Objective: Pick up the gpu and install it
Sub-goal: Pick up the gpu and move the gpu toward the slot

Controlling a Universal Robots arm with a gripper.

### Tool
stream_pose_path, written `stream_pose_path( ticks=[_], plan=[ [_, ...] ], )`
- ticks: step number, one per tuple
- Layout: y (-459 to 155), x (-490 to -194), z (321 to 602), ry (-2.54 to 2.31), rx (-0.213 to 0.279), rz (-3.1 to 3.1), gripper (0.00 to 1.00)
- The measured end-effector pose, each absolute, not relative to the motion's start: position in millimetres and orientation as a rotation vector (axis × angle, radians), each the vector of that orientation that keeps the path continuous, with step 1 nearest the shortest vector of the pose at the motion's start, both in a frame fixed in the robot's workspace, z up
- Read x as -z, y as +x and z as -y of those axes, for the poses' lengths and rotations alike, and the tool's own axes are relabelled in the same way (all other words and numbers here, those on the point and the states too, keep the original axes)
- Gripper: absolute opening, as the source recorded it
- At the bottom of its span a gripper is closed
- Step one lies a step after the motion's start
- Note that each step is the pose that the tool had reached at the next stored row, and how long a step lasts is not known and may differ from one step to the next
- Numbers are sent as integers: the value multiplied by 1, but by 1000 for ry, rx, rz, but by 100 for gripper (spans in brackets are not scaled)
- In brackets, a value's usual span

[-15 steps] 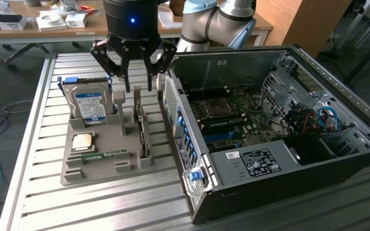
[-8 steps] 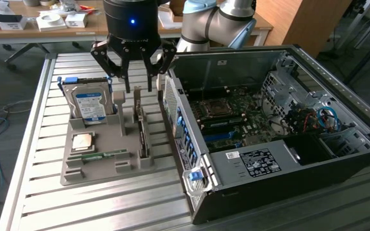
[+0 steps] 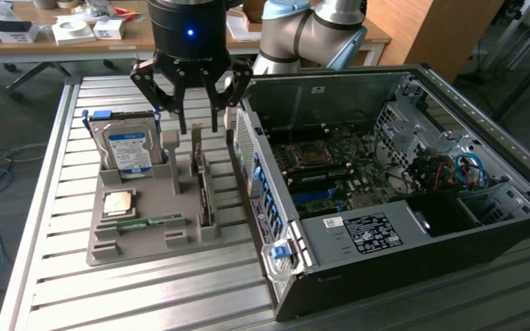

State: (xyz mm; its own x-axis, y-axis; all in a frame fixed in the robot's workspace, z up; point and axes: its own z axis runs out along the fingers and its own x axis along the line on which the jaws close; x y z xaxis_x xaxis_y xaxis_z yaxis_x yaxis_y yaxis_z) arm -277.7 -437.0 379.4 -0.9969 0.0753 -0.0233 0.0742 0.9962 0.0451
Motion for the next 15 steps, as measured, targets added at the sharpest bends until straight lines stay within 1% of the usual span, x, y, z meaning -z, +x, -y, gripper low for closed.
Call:
stream_pose_path(
  ticks=[15],
  plan=[
    [-278,-376,437,117,-69,-3114,47]
  ],
)
